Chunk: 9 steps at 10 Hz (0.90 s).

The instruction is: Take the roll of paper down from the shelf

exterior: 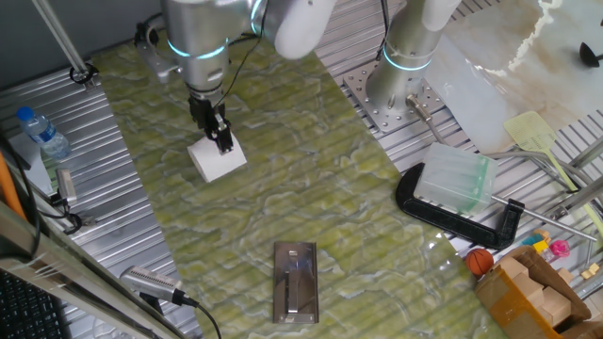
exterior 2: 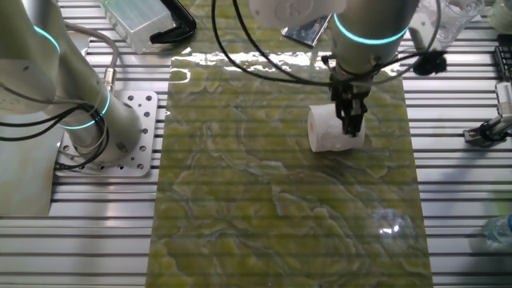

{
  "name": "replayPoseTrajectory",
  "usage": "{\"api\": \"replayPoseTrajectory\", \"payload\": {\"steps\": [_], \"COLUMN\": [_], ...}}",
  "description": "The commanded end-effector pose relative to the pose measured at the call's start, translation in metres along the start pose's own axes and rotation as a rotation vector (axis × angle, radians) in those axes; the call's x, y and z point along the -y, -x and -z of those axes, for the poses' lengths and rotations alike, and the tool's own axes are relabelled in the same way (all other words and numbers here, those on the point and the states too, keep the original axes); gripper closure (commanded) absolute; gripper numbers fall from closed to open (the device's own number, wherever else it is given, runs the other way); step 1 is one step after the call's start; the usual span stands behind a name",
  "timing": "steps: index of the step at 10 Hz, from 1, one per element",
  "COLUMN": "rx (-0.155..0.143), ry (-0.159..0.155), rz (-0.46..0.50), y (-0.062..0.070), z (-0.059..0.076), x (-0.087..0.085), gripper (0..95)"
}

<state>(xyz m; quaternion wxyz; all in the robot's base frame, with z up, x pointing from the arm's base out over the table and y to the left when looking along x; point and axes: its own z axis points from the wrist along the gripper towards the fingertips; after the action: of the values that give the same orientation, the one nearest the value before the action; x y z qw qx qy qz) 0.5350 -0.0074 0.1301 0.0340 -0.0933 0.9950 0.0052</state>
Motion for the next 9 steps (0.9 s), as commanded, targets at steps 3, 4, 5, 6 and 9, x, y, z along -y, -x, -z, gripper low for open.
{"api": "replayPoseTrajectory", "payload": {"steps": [3, 4, 5, 6, 9], "rx": [-0.138, -0.142, -0.136, -0.128, -0.147], "ry": [0.03, 0.022, 0.016, 0.015, -0.051], "rz": [-0.06, -0.132, -0.156, -0.163, -0.184], "y": [-0.008, -0.01, -0.011, -0.01, -0.011], "z": [0.047, 0.062, 0.071, 0.081, 0.096], "x": [-0.019, -0.029, -0.038, -0.049, -0.066], "gripper": [95.0, 95.0, 95.0, 76.0, 95.0]}}
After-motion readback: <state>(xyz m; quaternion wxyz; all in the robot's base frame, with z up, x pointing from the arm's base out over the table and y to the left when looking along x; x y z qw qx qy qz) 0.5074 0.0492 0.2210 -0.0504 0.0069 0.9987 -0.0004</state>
